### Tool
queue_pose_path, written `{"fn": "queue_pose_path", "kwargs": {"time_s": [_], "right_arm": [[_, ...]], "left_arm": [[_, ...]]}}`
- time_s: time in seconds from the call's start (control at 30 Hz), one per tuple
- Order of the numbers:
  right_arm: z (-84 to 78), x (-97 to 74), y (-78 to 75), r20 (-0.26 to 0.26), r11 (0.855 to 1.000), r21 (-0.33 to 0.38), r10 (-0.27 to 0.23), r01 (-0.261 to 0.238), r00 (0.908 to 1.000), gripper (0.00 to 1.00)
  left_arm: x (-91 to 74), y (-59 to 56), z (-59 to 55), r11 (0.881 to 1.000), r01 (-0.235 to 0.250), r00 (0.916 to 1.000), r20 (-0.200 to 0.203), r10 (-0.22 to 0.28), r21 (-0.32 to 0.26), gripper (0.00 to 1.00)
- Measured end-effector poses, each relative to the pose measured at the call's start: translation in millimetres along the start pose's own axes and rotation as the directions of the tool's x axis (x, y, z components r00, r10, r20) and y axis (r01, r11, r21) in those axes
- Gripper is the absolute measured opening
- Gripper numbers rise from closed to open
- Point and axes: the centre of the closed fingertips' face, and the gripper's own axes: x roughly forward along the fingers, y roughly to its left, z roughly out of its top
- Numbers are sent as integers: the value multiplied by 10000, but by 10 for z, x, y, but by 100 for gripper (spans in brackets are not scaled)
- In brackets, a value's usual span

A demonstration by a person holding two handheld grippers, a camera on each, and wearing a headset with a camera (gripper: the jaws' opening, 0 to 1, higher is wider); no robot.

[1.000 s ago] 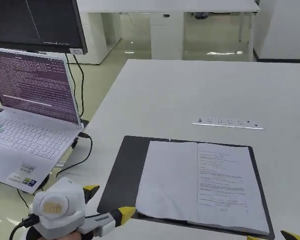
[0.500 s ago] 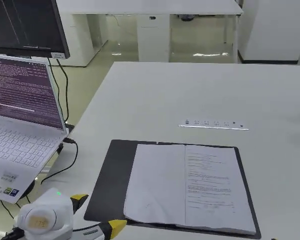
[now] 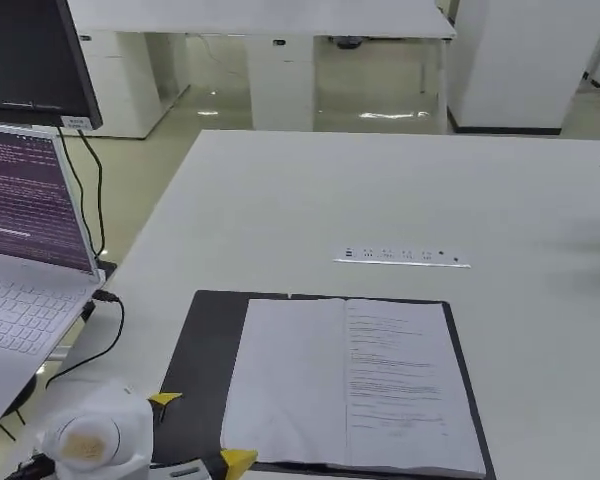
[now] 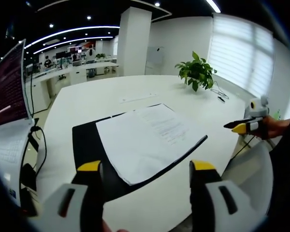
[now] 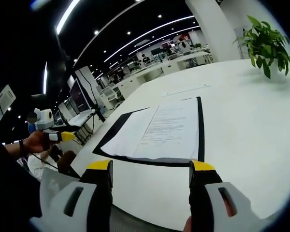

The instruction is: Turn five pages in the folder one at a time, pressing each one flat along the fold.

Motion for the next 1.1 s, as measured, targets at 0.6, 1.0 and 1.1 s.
{"fn": "queue_pose_path", "kwargs": {"time_s": [0.6, 1.0, 1.1], "right_arm": [[-67, -35, -31, -243, 9993, -251, -285, 279, 9993, 63], [-124, -118, -91, -227, 9988, -65, -478, 476, 9986, 63], [-124, -118, -80, -278, 9989, -167, -447, 442, 9986, 63]], "left_arm": [[602, -496, 44, 9826, 1656, 9853, -558, -1613, 837, 71], [991, -830, -9, 9601, 2500, 9654, -1084, -2373, 1255, 71], [1067, -888, -9, 9556, 2626, 9619, -1142, -2484, 1335, 71]]}}
